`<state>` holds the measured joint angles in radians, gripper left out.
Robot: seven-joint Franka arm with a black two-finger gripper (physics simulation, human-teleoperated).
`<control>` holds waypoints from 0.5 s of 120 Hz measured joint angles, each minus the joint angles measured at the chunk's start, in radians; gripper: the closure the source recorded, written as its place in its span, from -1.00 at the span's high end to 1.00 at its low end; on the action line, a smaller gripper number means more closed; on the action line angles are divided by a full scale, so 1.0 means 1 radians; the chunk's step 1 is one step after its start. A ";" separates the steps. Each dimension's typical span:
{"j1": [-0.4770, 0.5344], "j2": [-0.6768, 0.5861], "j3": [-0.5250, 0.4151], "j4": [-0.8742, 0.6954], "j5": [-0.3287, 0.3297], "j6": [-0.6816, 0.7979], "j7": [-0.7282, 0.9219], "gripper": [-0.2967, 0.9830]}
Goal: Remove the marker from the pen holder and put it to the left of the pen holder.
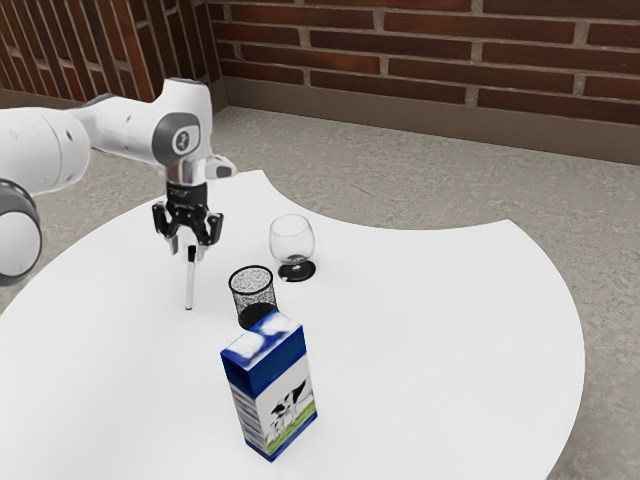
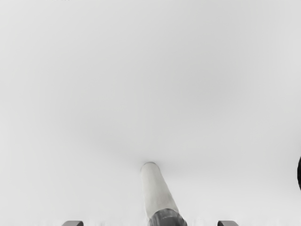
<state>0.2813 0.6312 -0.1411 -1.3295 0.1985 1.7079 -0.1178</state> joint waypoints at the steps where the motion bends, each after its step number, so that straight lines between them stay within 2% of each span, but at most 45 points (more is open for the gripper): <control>1: -0.001 -0.013 0.000 -0.010 0.000 0.001 0.002 0.01; 4: -0.005 -0.067 0.000 -0.054 -0.001 0.008 0.006 0.07; 10: -0.033 -0.266 0.001 -0.200 -0.002 0.045 0.015 0.17; 15: -0.055 -0.403 0.003 -0.261 -0.004 0.083 0.022 0.23; 20: -0.085 -0.551 0.004 -0.282 -0.015 0.104 0.027 0.29; 26: -0.161 -0.678 0.032 -0.227 -0.026 0.078 0.019 0.34; 31: -0.298 -0.725 0.127 -0.188 -0.030 0.035 0.006 0.37; 35: -0.360 -0.741 0.206 -0.176 -0.034 0.002 -0.004 0.39; 44: -0.306 -0.755 0.294 -0.187 -0.038 -0.054 -0.025 0.44; 60: -0.300 -0.764 0.314 -0.200 -0.042 -0.114 -0.060 0.48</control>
<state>-0.0186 -0.1324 0.1733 -1.5299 0.1563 1.5937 -0.1775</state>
